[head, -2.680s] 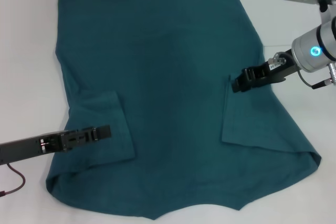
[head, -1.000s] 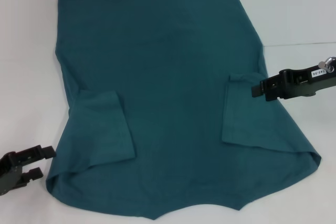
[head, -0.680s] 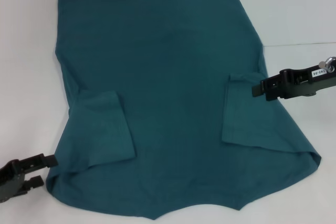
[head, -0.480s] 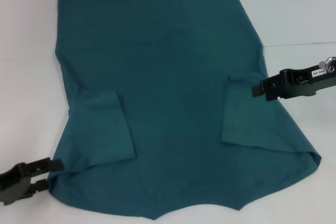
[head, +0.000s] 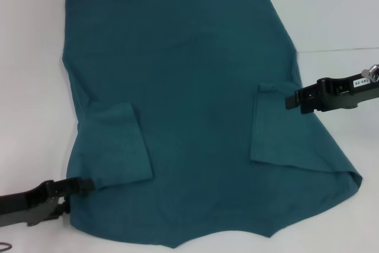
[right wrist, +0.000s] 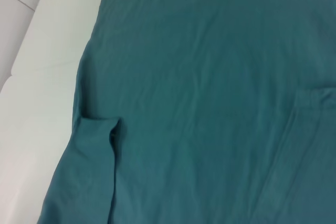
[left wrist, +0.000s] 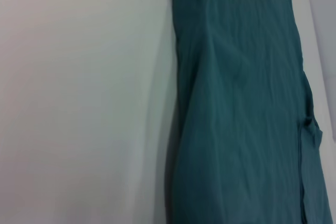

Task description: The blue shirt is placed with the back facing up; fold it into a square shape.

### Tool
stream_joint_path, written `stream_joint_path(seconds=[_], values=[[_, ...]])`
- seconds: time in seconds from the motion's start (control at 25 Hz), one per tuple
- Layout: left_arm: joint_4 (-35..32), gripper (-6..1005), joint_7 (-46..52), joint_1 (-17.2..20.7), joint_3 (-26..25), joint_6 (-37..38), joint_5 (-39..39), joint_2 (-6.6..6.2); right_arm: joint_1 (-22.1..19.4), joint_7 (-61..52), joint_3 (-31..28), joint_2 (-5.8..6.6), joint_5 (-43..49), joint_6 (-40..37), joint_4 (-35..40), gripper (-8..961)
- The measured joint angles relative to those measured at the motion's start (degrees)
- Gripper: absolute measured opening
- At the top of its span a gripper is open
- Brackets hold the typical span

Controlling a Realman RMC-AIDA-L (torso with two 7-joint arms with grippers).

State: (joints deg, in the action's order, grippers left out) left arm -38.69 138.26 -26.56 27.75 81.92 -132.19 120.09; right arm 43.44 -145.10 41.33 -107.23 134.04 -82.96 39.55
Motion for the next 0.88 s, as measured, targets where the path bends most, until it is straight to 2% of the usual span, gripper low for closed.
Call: stream_joint_path(seconds=[0.52,0.88], values=[[0.12,797,0.45,-0.57,0.51,-0.15,0.5,-0.09,-0.25,0.47,-0.67,0.13,0.0,-0.28,0.21,525],[0.13,551,0.53,-0.99,0.81,-0.01,0.18,-0.3,-0.37,1.29,-1.1,0.3,0.0,-0.77,0.01,523]])
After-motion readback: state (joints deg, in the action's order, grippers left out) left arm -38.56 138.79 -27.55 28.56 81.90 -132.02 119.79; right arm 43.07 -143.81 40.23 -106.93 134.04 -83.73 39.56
